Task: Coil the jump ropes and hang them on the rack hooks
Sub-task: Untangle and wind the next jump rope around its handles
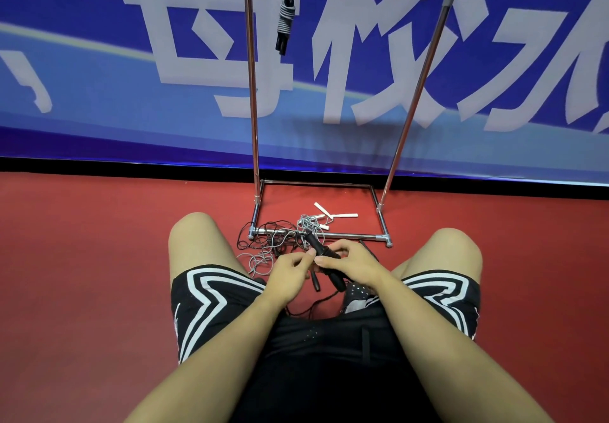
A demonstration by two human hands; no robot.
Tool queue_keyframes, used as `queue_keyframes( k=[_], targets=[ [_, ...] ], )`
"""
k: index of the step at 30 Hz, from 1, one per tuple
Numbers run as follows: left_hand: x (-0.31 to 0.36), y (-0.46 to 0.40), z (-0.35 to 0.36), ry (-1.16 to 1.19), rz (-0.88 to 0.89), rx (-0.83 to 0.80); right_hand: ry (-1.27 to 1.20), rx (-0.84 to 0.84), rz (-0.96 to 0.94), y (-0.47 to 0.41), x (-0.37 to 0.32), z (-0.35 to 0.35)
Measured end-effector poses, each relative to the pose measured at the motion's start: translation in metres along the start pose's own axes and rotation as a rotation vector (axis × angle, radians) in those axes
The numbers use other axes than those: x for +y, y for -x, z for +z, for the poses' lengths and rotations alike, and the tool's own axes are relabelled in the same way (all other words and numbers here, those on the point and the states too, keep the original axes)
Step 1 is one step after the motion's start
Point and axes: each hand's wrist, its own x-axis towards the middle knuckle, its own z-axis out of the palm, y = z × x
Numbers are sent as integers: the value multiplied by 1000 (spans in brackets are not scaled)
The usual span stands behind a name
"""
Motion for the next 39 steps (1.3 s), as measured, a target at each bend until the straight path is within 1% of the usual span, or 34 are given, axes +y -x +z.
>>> queue_keyframes(
  k=[3,6,10,12,16,20,23,25,29,31,34,36,39],
  targets=[
    [5,2,1,35,-14,-20,-60,-55,35,2,-2,2],
    [5,2,3,99,1,-64,-211,-140,94,8,-4,6],
    [1,-1,4,61,-4,-64,-281,-217,156,11,-6,9],
    [0,-3,4,48,-22,-35,-278,-226,142,8,-5,7],
    [1,-6,3,95,-150,0,-201,-223,87,4,-1,5],
    [3,-5,1,103,-208,-45,-114,-129,37,3,-1,-1],
    [4,-5,3,134,-233,-114,-170,-156,70,0,-1,1],
    [1,-6,3,122,-222,-127,-237,-174,114,-3,0,2],
    [-1,-6,2,80,-126,0,-437,-171,217,-6,0,5],
    [-2,-7,3,90,-99,33,-459,-166,224,-7,2,5],
    [-5,-8,2,92,-81,47,-446,-208,180,-5,2,5],
    [-6,-8,1,67,-76,44,-376,-227,138,-3,1,4],
    [-6,-7,2,6,-64,11,-252,-171,90,-2,1,4]
  ],
)
